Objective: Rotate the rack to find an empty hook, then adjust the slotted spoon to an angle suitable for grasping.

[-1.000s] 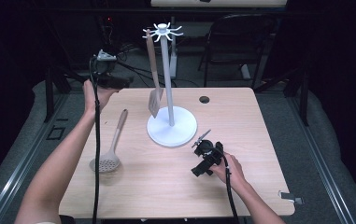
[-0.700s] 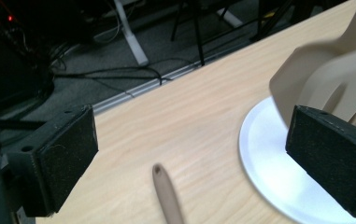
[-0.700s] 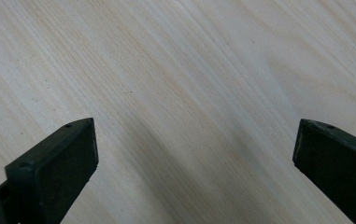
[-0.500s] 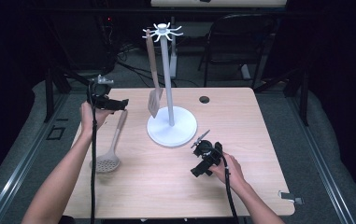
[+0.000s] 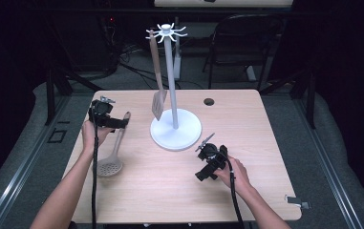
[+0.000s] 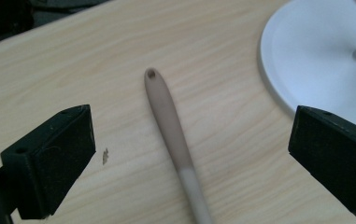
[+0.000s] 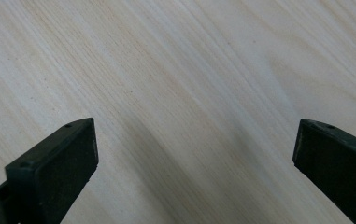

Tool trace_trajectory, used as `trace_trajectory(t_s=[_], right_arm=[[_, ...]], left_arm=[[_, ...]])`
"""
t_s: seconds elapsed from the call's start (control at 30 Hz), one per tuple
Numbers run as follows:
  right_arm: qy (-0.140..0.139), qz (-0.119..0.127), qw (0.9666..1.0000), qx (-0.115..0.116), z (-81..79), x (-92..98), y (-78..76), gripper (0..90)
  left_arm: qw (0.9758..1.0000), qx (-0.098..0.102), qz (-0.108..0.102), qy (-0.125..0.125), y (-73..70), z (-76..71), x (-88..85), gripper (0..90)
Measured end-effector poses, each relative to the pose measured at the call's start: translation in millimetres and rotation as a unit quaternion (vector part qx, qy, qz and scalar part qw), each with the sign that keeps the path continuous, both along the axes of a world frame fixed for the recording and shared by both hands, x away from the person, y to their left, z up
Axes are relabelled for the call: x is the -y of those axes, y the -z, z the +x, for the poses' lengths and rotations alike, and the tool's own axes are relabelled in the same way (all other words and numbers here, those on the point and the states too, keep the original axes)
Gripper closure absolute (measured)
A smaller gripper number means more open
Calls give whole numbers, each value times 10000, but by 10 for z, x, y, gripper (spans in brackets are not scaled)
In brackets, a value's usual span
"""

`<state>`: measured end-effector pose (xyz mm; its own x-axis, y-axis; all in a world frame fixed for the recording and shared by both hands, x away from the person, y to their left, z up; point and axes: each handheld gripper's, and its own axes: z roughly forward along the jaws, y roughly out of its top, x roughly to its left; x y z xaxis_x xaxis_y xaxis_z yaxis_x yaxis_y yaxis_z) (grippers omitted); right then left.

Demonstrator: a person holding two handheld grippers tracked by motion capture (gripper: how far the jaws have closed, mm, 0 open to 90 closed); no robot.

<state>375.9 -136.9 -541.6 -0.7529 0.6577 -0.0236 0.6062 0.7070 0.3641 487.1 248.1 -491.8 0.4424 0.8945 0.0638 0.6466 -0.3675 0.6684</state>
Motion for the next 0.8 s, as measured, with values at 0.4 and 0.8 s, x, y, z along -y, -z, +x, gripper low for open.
trace_trajectory(t_s=[0.4,0.8], right_arm=[[-95,-43,9999,16,-19,-13,-24,0],[-108,-33,9999,-1,-10,-18,-22,0]], left_arm=[[9994,-3,-139,-305,23,-95,-247,1],[9982,-383,115,-454,190,-103,-204,48]])
